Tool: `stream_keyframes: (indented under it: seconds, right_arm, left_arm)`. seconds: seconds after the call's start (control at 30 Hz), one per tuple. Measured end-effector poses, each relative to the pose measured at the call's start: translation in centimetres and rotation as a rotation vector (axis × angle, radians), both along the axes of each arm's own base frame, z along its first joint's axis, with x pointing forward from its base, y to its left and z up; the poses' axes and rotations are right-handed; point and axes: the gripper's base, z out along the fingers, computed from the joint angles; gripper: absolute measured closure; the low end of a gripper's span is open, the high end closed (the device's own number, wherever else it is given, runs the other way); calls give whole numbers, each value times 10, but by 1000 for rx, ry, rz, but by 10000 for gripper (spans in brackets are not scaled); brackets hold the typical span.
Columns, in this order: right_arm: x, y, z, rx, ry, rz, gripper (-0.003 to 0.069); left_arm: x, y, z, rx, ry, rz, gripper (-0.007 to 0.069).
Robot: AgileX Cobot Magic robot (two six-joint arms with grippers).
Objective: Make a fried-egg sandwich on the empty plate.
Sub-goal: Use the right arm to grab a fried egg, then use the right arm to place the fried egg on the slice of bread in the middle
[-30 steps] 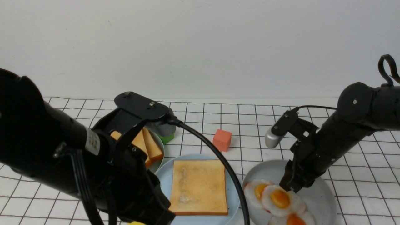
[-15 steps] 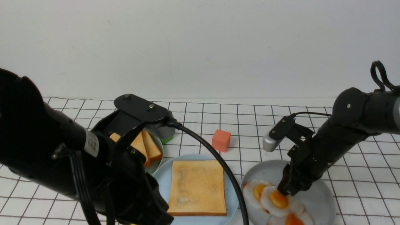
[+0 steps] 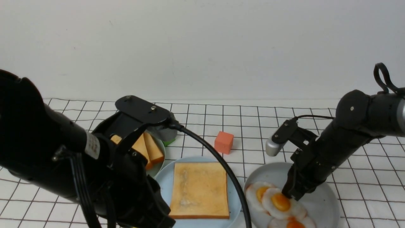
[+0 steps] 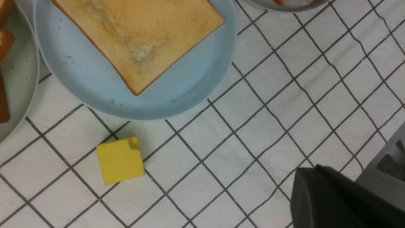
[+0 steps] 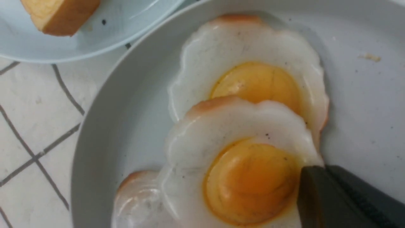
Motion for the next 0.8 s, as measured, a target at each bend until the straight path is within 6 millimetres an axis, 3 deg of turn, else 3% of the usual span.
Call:
stream_keyframes:
  seconds: [0.17,0.3,0.43,0.47,0.57,0.63,0.67,0.8]
  right_arm:
    - [-4,0,20,17,-21,11,652]
    - [0,7,52,88,-55,-4,652]
    - [3,27,79,212,-72,-12,652]
    - [4,42,89,275,-87,-13,652]
    - [0,74,94,345,-133,-11,652]
    - [0,83,92,351,-153,-9,652]
    - [-1,97,86,347,-178,-2,650]
    - [0,116,68,320,-201,7,615]
  left_arm:
    - [-1,3,2,14,-13,-5,606]
    - [-9,13,10,40,-39,5,603]
    - [-20,29,21,68,-74,66,599]
    - [-25,37,26,79,-86,112,596]
    - [-33,47,34,70,-105,176,595]
    - [-35,49,36,60,-112,194,593]
    - [-36,52,39,44,-119,219,589]
    - [-35,52,42,3,-136,262,573]
